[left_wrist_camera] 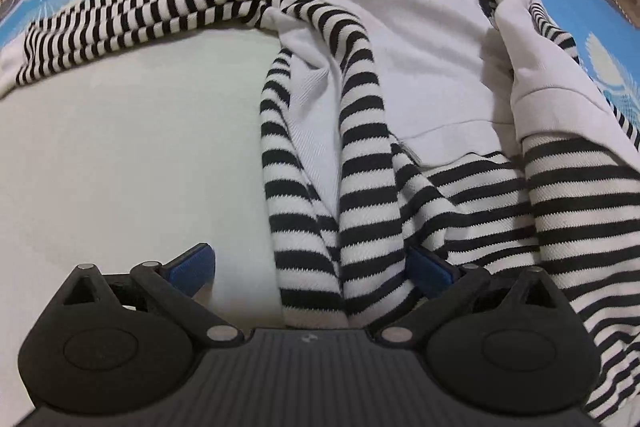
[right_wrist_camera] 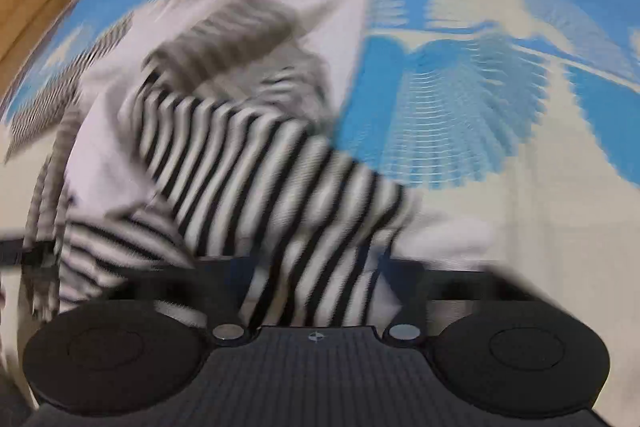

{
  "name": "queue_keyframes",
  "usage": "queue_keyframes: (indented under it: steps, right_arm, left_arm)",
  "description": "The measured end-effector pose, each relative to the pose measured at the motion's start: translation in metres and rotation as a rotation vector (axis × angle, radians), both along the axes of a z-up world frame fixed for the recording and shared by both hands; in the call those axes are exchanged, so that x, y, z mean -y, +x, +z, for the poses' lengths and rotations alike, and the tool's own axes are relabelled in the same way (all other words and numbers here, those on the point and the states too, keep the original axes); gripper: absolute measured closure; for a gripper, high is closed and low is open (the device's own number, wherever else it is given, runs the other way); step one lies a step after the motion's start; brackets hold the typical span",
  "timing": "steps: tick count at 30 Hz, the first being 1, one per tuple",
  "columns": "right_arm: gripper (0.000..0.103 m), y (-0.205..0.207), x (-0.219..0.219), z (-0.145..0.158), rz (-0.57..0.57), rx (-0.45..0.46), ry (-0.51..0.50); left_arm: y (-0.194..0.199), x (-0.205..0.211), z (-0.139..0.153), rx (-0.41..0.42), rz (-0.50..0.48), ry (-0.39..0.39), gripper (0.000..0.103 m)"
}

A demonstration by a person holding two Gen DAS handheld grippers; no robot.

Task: Fold small clothes

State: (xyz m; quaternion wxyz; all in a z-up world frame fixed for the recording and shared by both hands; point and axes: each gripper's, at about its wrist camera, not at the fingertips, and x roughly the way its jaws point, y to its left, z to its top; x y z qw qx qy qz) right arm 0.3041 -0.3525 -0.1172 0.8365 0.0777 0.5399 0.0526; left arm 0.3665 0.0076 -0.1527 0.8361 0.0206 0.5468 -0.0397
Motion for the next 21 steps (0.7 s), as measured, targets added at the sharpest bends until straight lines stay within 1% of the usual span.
queue_keyframes:
  steps: [1,2,3,4,6,7,8,9,10,11,12,13,14,15,16,18,19,20,21]
  right_arm:
    - [0.103,0.0,-0.007,0.008,0.043,-0.003,-0.091]
    - [0.103,0.0,-0.004,0.018,0.069,0.023,-0.16]
    - [0.103,0.003,0.007,0.033,0.066,0.048,-0.226]
    - [0.103,0.007,0.023,0.045,0.019,0.056,-0.283]
    - [0.103,0.023,0.072,0.079,-0.139,0.111,-0.432]
    - [0.103,0.027,0.092,0.095,-0.196,0.151,-0.462]
    - [0.1,0.029,0.111,0.111,-0.226,0.185,-0.408]
    - [0.096,0.028,0.122,0.121,-0.225,0.198,-0.303]
    - [0.073,0.026,0.124,0.126,-0.2,0.204,-0.212]
    - [0.052,0.023,0.116,0.125,-0.141,0.211,-0.144]
    - [0.016,0.019,0.102,0.118,-0.068,0.222,-0.116]
    - [0.007,0.012,0.086,0.108,0.008,0.241,-0.12]
    - [0.009,0.006,0.069,0.096,0.086,0.257,-0.134]
    - [0.009,0.005,0.048,0.081,0.179,0.249,-0.145]
    - [0.009,0.006,0.034,0.064,0.249,0.216,-0.155]
    - [0.009,0.007,0.01,0.03,0.314,0.135,-0.177]
    - [0.014,0.008,0.003,0.015,0.329,0.083,-0.18]
    - [0.021,0.008,-0.002,0.002,0.341,0.021,-0.172]
    - [0.05,0.005,-0.005,-0.009,0.347,-0.043,-0.176]
  left_arm:
    - [0.001,0.0,0.0,-0.001,0.0,-0.001,0.001]
    - [0.002,-0.001,0.0,-0.004,0.002,-0.002,0.001]
    - [0.002,-0.001,0.0,-0.004,0.005,-0.001,0.002]
    - [0.002,-0.001,0.0,-0.004,0.008,-0.001,0.002]
    - [0.001,-0.002,0.0,-0.007,0.009,-0.002,0.002]
    - [0.001,-0.002,0.0,-0.009,0.008,-0.001,0.002]
    - [0.002,-0.002,0.001,-0.011,0.006,0.001,0.002]
    - [0.004,-0.001,0.0,-0.012,0.005,0.003,0.002]
    - [0.006,0.0,0.0,-0.014,0.006,0.004,0.002]
    - [0.007,0.001,0.0,-0.016,0.009,0.005,0.002]
    - [0.008,0.001,-0.001,-0.016,0.012,0.005,0.002]
    - [0.008,0.002,-0.001,-0.015,0.013,0.005,0.002]
    - [0.008,0.002,-0.001,-0.014,0.012,0.007,0.002]
    - [0.008,0.002,-0.001,-0.012,0.01,0.007,0.002]
    - [0.008,0.002,-0.001,-0.012,0.008,0.007,0.002]
    - [0.008,0.0,-0.001,-0.016,0.012,0.001,0.002]
    - [0.009,-0.001,-0.001,-0.019,0.013,-0.003,0.002]
    - [0.009,-0.001,-0.001,-0.021,0.012,-0.005,0.002]
    - [0.009,-0.002,-0.001,-0.024,0.011,-0.004,0.002]
